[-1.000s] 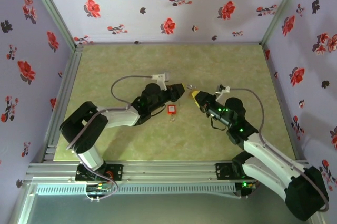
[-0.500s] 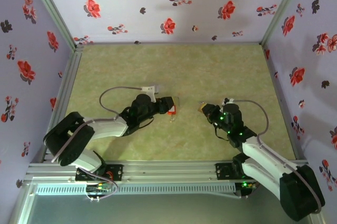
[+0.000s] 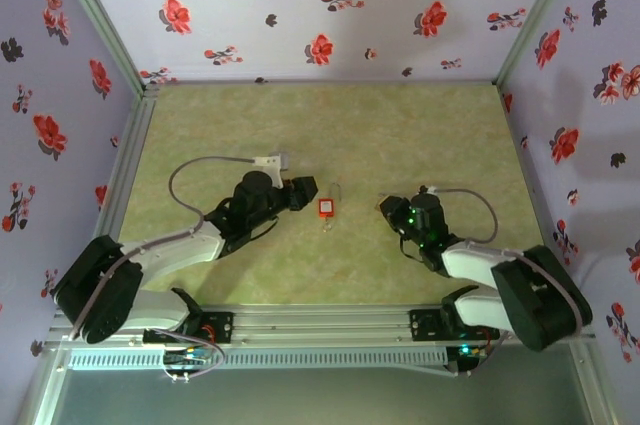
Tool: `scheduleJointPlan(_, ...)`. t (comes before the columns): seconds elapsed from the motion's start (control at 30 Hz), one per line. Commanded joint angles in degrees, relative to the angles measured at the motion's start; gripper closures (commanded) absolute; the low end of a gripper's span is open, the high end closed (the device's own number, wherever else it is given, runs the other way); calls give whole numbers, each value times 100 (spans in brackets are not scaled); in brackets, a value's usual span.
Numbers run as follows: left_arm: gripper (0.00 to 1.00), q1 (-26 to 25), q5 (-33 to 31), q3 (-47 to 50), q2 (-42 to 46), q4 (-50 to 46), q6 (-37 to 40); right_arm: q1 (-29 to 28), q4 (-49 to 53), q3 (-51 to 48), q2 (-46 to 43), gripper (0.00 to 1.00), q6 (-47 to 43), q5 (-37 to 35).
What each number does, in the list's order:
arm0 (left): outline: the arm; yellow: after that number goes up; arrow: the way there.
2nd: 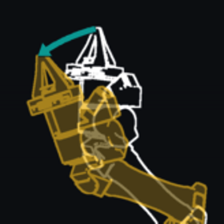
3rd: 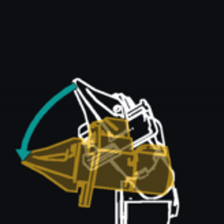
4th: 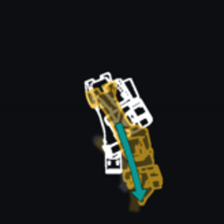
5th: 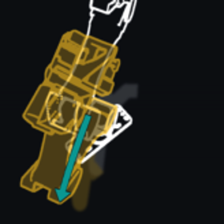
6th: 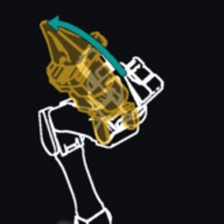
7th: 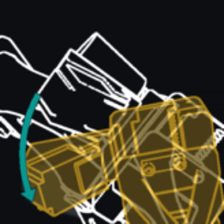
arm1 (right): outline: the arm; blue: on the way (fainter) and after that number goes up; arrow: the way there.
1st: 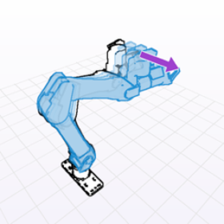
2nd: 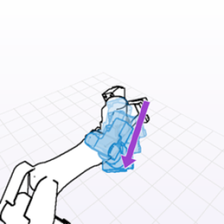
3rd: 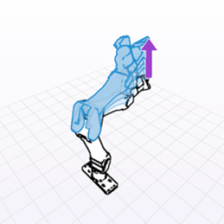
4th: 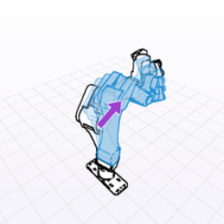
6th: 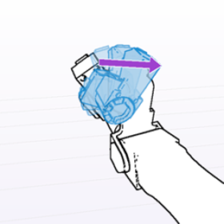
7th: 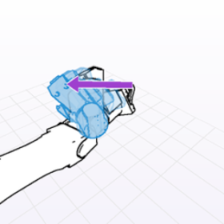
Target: Unlock with the key
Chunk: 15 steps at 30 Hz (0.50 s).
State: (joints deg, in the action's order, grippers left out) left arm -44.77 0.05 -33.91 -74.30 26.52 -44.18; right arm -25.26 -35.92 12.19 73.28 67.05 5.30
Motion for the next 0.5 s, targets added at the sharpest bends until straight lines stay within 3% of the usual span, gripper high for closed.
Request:
scheduleJointPlan(0.0,50,89,-170,45,237,-268,217,-123,-1040,178,437,100,47,-353)
scheduleJointPlan(0.2,47,184,-239,155,527,-479,223,-337,-2291,103,1486,98,702,-702)
scheduleJointPlan(0.3,45,209,-286,191,688,-614,248,-500,-2750,24,1879,84,1113,-866)
scheduleJointPlan(0.37,44,231,-328,238,790,-665,257,-636,-3003,-38,2095,65,1351,-981)
scheduleJointPlan(0.47,42,267,-370,297,921,-728,233,-767,-3326,-124,2407,52,1743,-1031)
